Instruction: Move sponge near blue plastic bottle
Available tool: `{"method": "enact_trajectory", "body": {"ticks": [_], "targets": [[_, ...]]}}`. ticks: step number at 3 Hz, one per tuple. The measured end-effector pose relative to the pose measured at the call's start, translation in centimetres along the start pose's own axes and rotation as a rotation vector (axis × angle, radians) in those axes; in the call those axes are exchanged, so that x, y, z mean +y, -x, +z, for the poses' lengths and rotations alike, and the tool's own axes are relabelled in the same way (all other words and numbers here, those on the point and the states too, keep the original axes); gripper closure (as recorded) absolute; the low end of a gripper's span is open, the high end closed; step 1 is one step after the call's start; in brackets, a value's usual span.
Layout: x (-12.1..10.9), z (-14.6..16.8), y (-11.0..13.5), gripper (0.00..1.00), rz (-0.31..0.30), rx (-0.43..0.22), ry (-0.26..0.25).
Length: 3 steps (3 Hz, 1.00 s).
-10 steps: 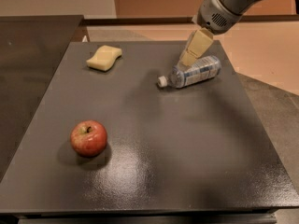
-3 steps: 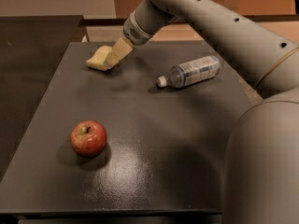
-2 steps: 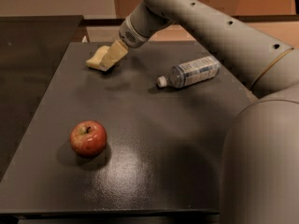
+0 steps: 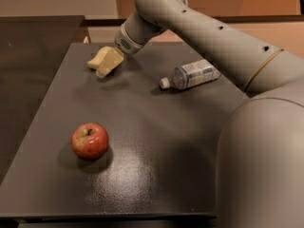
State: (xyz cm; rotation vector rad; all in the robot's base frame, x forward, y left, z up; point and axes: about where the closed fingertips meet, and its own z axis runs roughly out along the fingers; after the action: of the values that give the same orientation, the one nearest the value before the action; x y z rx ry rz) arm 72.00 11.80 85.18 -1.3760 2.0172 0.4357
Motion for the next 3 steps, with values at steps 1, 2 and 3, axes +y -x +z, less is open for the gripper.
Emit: {"method": "enact_trajectory", "body": {"ticks": [1,2,3], "targets": [[-0.2,0.9,0.1,0.00,-0.007,0.007,0.013],[-0.3,1.6,0.2,0.00,-0.013,0.021,0.026],[-0.5,2.0,0.2,0.17,-0.018,0.040,0.037]]}}
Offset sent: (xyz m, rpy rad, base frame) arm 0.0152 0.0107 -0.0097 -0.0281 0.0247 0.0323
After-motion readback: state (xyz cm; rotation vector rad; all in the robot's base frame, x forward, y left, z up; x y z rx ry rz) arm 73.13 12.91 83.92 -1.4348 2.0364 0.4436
